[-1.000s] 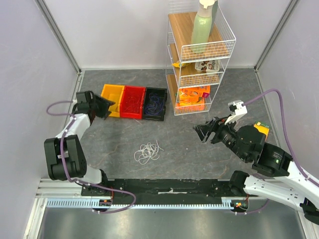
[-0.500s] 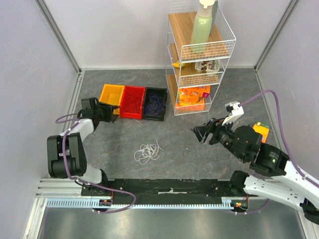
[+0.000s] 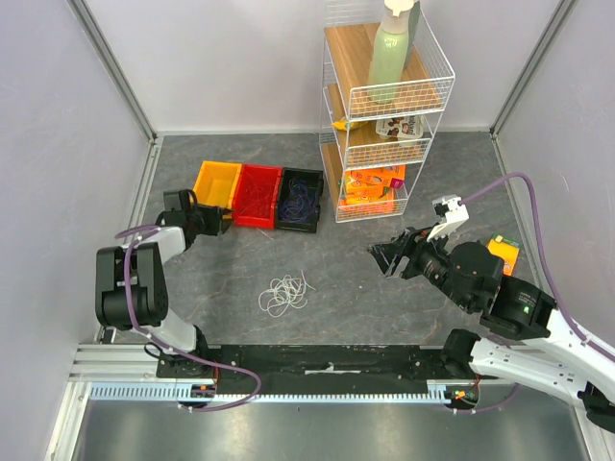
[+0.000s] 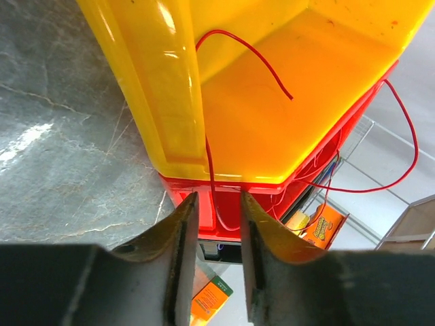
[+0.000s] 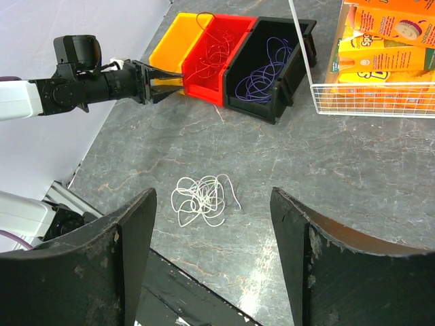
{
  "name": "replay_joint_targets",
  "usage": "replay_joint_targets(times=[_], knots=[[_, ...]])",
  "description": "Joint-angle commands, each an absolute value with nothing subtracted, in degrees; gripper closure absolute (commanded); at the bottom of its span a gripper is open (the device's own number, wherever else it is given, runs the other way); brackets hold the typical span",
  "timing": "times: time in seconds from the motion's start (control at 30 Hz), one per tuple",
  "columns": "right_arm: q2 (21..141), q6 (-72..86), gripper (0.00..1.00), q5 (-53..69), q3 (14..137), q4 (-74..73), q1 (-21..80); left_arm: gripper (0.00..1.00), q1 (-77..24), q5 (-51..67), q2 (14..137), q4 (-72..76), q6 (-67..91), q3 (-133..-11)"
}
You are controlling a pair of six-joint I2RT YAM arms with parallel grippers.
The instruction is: Untangle the cables
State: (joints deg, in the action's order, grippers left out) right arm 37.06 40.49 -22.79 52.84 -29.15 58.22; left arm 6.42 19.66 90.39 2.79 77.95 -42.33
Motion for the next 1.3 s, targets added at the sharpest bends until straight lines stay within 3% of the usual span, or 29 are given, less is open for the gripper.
replay_joint_targets(times=[0.0,0.13,0.37,0.53,0.73,1.03,1.2,1.27], knots=[[36.65,40.78,0.25,-23.20,52.29,-26.72,58.10,0.67,5.45,17.76,91.32,4.92,79.46,-43.42],[36.39,40.96,0.25,-23.12,51.95,-26.81,58.10,0.87,4.92,15.13,89.48,5.27,78.23,-42.98],[36.30,41.04,0.25,-22.94,51.77,-26.81,58.18,0.98,3.61,10.56,84.29,4.84,68.85,-44.64],[36.04,40.78,0.25,-23.12,51.68,-26.72,58.01,0.98,-2.19,5.63,83.05,0.79,51.02,-51.31],[35.25,40.52,0.25,-23.20,52.12,-26.89,58.09,0.98,-9.22,0.89,93.76,-13.78,30.96,-66.07],[33.05,41.40,0.25,-23.55,51.24,-27.60,58.10,0.98,-9.93,-2.29,101.59,-19.76,24.18,-74.78],[33.57,41.48,0.25,-23.20,51.42,-27.51,58.10,0.97,-10.11,2.19,107.84,-25.83,23.37,-80.86],[33.75,41.48,0.25,-22.85,51.50,-27.77,58.10,0.88,-10.02,2.64,107.14,-25.66,24.69,-80.25]])
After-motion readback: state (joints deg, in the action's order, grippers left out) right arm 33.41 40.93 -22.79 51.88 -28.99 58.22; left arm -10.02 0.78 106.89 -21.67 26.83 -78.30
